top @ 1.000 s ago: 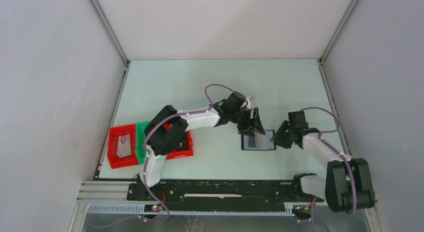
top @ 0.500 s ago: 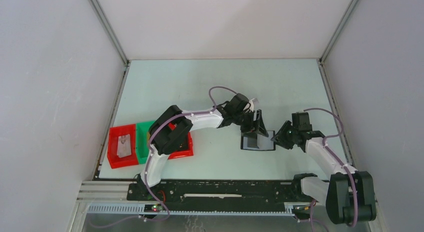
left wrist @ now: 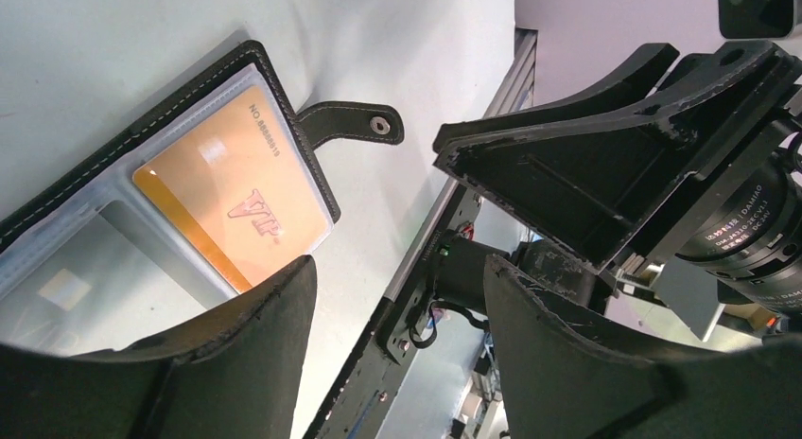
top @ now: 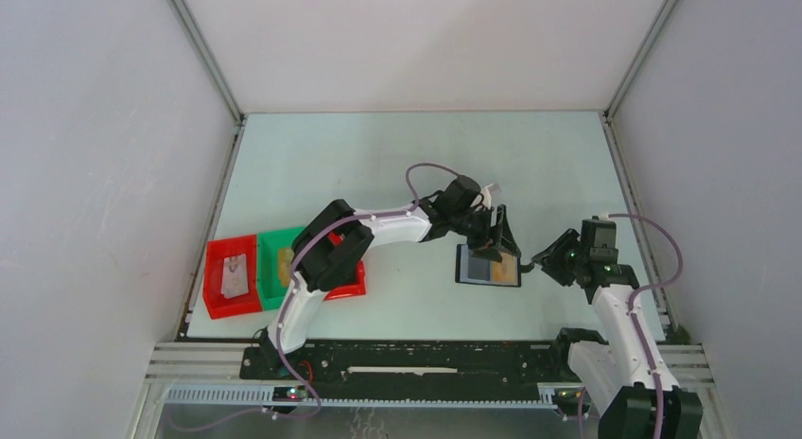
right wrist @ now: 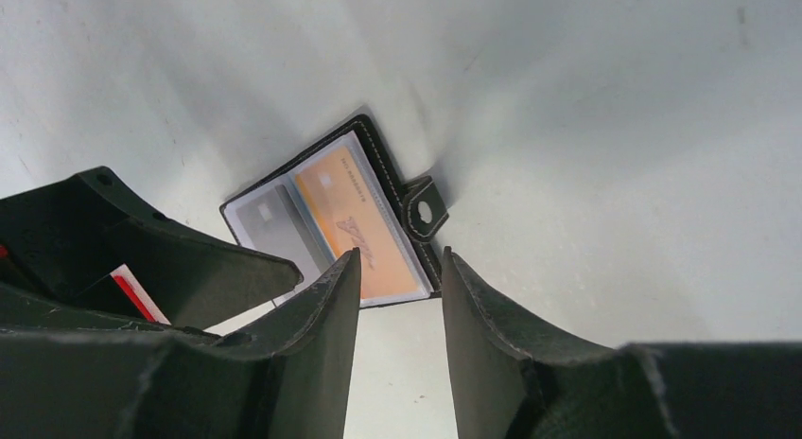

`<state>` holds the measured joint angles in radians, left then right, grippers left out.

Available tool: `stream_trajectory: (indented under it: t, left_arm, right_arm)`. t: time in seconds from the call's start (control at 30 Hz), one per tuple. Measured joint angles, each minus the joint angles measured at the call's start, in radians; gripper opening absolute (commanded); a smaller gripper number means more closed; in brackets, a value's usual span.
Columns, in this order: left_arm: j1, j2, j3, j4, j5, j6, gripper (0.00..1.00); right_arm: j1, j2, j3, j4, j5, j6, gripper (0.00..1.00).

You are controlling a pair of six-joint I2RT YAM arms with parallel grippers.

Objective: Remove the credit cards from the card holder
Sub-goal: Remove the credit card from the card holder.

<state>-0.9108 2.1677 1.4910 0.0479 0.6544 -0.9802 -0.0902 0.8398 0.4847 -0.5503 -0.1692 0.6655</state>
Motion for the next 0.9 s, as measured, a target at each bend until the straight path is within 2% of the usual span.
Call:
stream_trajectory:
  t: [0.2, 0.37, 0.63, 0.9]
  left_arm:
    - [0.001, 0.001, 0.001, -0.002, -0.016, -0.002, 0.69]
    - [0.011, -0.047, -0.044, -0.029, -0.058, 0.012, 0.68]
    - [0.019, -0.061, -0.097, -0.019, -0.068, -0.005, 0.68]
    - [0.019, -0.06, -0.097, 0.018, -0.067, -0.036, 0.68]
  right_arm:
    - [-0.054, -0.024, 0.0, -0.029, -0.036, -0.026, 0.41]
    - [-0.022, -0.013, 0.0, 0.002, -0.108, -0.045, 0.39]
    - [0.11, 0.149, 0.0, 0.126, -0.133, -0.029, 0.35]
    - [0.125, 0.305, 0.0, 0.211, -0.113, -0.021, 0.33]
